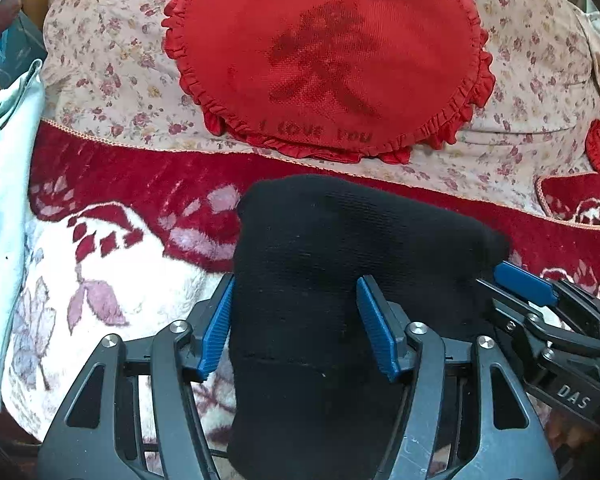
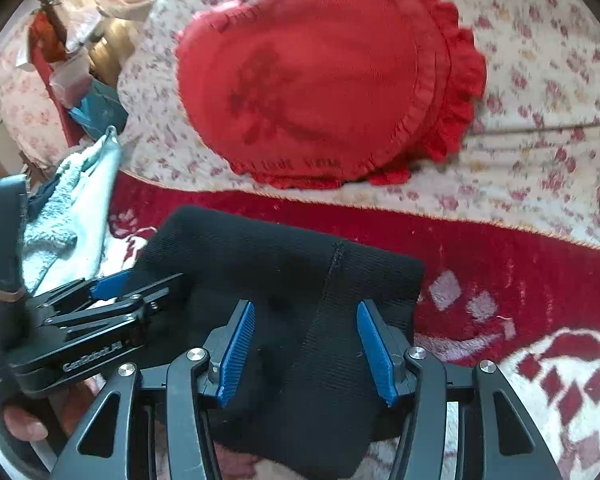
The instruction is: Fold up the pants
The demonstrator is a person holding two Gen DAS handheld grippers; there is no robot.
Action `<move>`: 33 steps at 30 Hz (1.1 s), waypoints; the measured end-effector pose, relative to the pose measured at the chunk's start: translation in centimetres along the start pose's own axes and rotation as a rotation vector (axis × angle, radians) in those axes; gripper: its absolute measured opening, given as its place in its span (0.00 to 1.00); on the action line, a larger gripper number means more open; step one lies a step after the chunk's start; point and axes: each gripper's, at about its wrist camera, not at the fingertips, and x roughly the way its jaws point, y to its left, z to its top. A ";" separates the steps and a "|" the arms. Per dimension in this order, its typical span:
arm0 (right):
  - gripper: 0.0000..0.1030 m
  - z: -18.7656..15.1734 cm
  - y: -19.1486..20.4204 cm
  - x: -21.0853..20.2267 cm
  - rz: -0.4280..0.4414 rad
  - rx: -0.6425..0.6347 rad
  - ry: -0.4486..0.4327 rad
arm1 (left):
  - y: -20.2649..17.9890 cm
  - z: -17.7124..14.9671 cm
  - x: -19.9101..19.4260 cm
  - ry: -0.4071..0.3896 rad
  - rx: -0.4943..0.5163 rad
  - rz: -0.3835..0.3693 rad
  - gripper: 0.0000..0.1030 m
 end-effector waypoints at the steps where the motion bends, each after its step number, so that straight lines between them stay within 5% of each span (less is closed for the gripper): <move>1: 0.50 0.0 -0.1 0.3 0.003 -0.001 -0.002 | 0.0 0.1 0.2 -0.001 0.004 0.002 0.63; 10: 0.50 0.0 1.2 -1.3 -0.024 -0.057 0.004 | 0.2 -0.1 -0.4 -0.001 -0.006 -0.004 0.65; 21: 0.51 -4.7 3.9 -2.1 -0.123 -0.178 -0.002 | 0.5 -2.4 -1.8 -0.005 -0.039 -0.016 0.65; 33: 0.50 -3.9 4.4 -6.6 -0.096 -0.084 -0.073 | 1.5 -4.3 -6.6 -0.111 -0.091 0.011 0.65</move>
